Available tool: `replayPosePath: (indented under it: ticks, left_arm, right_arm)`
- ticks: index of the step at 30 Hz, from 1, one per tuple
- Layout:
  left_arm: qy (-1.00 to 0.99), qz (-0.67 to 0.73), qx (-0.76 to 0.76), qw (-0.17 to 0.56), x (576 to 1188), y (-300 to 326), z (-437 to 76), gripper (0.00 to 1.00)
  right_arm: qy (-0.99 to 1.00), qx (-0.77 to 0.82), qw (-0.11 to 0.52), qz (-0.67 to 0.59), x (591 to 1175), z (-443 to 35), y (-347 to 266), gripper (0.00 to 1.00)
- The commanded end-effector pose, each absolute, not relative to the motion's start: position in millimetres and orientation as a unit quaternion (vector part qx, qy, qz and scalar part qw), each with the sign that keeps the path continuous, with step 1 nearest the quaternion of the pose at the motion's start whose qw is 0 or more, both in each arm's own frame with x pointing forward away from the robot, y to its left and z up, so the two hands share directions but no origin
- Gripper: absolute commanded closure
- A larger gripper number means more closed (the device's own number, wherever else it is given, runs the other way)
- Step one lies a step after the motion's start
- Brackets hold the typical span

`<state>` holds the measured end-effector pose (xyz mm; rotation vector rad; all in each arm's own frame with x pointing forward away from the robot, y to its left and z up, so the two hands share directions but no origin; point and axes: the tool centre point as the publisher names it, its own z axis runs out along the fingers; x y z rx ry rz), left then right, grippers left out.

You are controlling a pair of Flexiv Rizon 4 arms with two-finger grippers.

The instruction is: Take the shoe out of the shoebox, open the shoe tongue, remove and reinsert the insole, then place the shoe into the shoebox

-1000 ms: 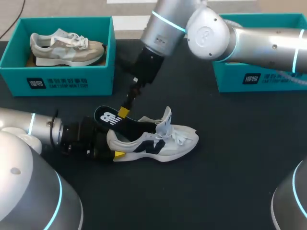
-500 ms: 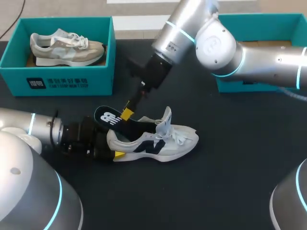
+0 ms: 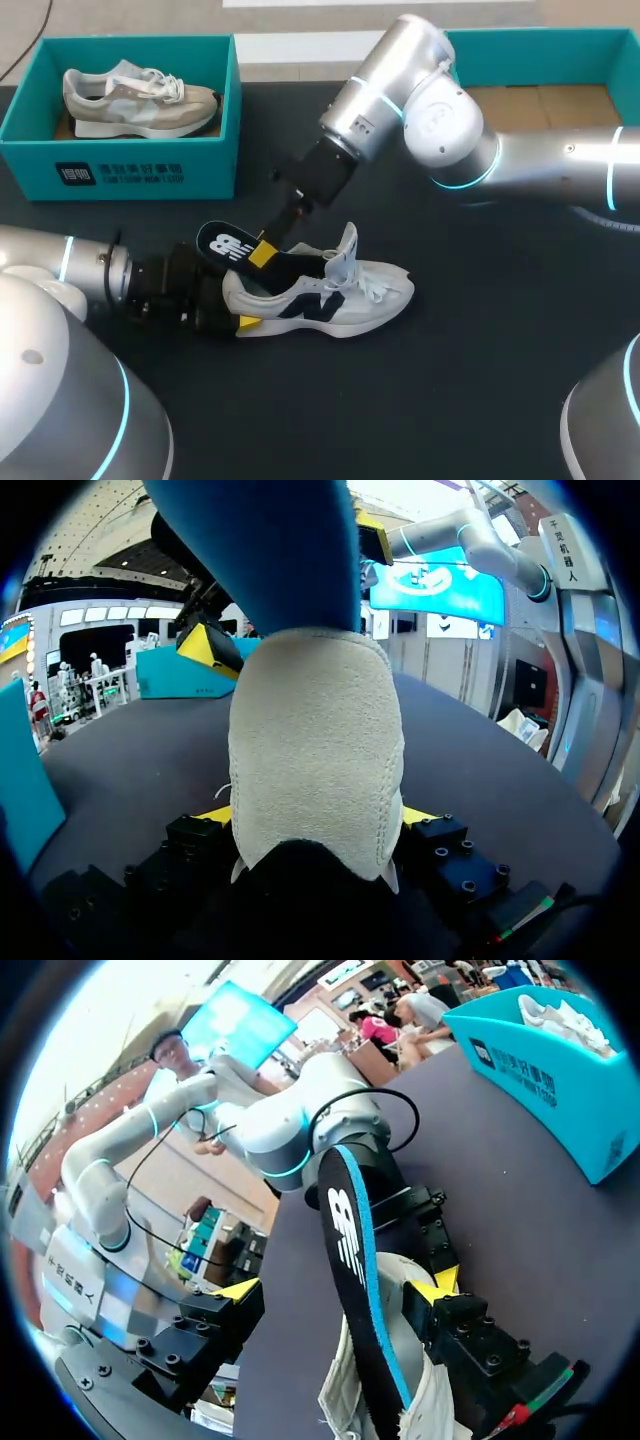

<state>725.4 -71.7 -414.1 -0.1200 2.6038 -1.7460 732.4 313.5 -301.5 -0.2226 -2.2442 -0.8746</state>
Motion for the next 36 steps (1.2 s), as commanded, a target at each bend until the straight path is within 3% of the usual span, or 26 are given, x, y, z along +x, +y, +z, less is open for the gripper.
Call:
replayPosePath:
  ticks: [1, 2, 4, 8, 13, 25, 30, 32, 33, 36]
  left_arm:
    - [0.831, -0.555, -0.038, 0.002, 725, -71, -415, 1.0]
    - [0.831, -0.555, -0.038, 0.002, 725, -71, -415, 1.0]
    - [0.831, -0.555, -0.038, 0.002, 725, -71, -415, 1.0]
    - [0.831, -0.555, -0.038, 0.002, 725, -71, -415, 1.0]
    - [0.831, -0.555, -0.038, 0.002, 725, -71, -415, 1.0]
    - [0.831, -0.555, -0.038, 0.002, 725, -71, -415, 1.0]
    - [0.831, -0.555, -0.038, 0.002, 725, -71, -415, 1.0]
    - [0.831, -0.555, -0.038, 0.002, 725, -71, -415, 1.0]
    - [0.831, -0.555, -0.038, 0.002, 725, -71, -415, 1.0]
    - [0.831, -0.555, -0.038, 0.002, 725, -71, -415, 1.0]
  right_arm:
    - [-0.868, -0.085, 0.357, -0.335, 731, -302, 317, 0.25]
    - [-0.868, -0.085, 0.357, -0.335, 731, -302, 316, 0.27]
    - [-0.867, -0.084, 0.361, -0.333, 729, -302, 318, 0.42]
    - [-0.865, -0.076, 0.368, -0.333, 726, -305, 323, 0.41]
    - [-0.861, -0.076, 0.373, -0.337, 727, -311, 325, 0.51]
    - [-0.859, -0.063, 0.384, -0.333, 733, -317, 326, 0.63]
    - [-0.855, -0.053, 0.395, -0.331, 735, -322, 330, 0.77]
    - [-0.854, -0.048, 0.4, -0.33, 735, -324, 332, 0.87]
    - [-0.854, -0.048, 0.4, -0.33, 735, -324, 332, 0.97]
    - [-0.853, -0.049, 0.401, -0.33, 735, -323, 332, 1.0]
